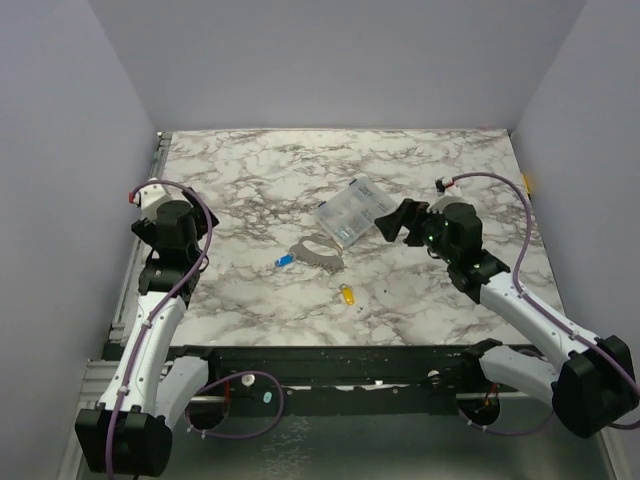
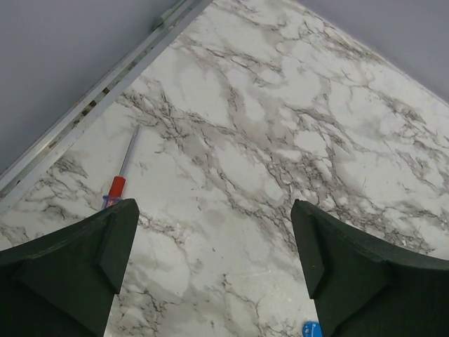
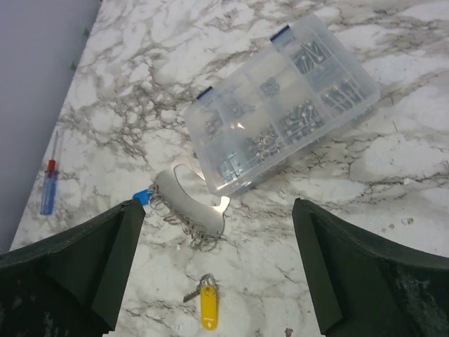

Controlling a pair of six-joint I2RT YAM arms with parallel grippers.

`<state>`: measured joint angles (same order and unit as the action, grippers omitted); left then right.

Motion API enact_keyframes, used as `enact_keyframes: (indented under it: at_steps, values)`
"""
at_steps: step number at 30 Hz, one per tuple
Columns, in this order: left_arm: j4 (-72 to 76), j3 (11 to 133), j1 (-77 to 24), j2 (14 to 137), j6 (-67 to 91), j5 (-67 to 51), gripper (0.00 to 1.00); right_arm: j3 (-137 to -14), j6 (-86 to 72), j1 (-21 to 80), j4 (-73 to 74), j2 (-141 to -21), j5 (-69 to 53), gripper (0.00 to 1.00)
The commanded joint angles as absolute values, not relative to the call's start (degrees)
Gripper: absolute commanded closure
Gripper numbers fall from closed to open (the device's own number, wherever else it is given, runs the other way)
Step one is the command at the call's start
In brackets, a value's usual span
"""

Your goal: Put the keys on the keyring

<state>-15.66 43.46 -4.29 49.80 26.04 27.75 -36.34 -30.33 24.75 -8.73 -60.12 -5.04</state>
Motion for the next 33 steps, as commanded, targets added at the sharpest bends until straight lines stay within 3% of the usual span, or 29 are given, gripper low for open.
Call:
enact_keyframes:
  at_steps: [1,5,8,14,22,28,33]
  values:
    - [-16.35,42.1,-4.39,48.5,23.4,25.13,0.01,-38.19,-27.84,24.94,2.28,-62.23,-4.52,0.0]
    - [-15.94,41.58,-5.42,48.43,19.49,19.69,0.02,-36.88,-25.77,24.93,2.95,-61.63,-10.09,0.0]
    - [-16.08,41.65,-7.03,49.89,15.23,13.15,0.08,-34.87,-23.14,24.95,0.98,-60.03,-14.77,0.0]
    - [-16.76,43.29,-12.46,55.67,13.07,4.21,0.07,-36.17,-23.59,25.04,5.31,-61.7,-15.75,0.0]
    - [-17.8,44.25,-25.87,59.34,19.26,6.31,0.09,-36.1,-23.52,25.03,5.57,-63.44,-15.77,0.01]
    - [-22.36,48.94,-29.93,64.13,14.78,6.58,0.15,-34.22,-16.54,25.13,-5.63,-68.46,-27.36,0.1]
    - [-22.41,47.74,-30.06,64.77,10.82,14.12,0.18,-32.42,-14.32,26.99,-17.79,-74.03,-27.96,0.23]
